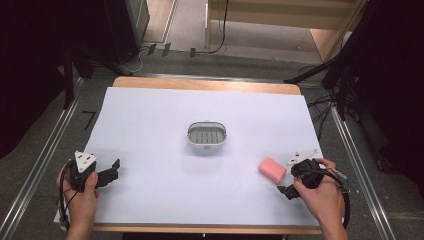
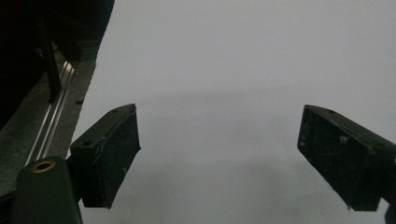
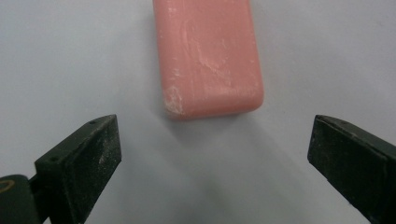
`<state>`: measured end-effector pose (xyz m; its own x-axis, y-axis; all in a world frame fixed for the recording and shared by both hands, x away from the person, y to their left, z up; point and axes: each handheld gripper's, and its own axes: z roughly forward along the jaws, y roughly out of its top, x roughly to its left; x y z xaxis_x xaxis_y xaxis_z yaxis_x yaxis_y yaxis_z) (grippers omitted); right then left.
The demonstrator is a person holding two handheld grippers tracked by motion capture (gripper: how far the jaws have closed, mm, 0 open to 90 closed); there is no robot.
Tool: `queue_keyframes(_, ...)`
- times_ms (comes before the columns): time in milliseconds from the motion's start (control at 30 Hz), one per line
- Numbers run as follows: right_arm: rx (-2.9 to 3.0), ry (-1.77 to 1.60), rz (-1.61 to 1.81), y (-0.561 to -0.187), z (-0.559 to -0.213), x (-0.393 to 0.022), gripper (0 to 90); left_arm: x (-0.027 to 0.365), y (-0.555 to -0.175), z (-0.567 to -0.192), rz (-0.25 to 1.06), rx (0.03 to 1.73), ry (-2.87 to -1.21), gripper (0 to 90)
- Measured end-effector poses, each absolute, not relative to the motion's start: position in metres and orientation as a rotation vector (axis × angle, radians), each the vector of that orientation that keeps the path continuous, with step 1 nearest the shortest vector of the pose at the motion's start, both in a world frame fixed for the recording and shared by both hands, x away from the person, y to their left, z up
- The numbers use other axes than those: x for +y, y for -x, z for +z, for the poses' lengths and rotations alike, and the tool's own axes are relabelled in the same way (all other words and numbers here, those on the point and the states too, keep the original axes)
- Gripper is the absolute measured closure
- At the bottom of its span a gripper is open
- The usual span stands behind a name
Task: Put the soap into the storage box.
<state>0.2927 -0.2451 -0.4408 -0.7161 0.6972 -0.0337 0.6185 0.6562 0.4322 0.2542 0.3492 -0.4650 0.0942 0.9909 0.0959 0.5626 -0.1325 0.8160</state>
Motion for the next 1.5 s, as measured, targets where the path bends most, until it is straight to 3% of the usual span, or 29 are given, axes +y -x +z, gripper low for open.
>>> queue_keyframes(533,2.763,-0.983,0.465,-0.309,-0.438,-0.216,4.4,0.35,-0.254,-0.465,0.899,1.53,-1.765,13.8)
queue_keyframes(1167,2.809,-0.974,0.413,-0.329,-0.441,-0.203,14.9,0.35,-0.254,-0.465,0.898,1.528,-1.764,13.7)
queue_keyframes(1500,2.809,-1.011,0.399,-0.337,-0.443,-0.198,25.9,0.35,-0.254,-0.465,0.897,1.532,-1.76,13.7)
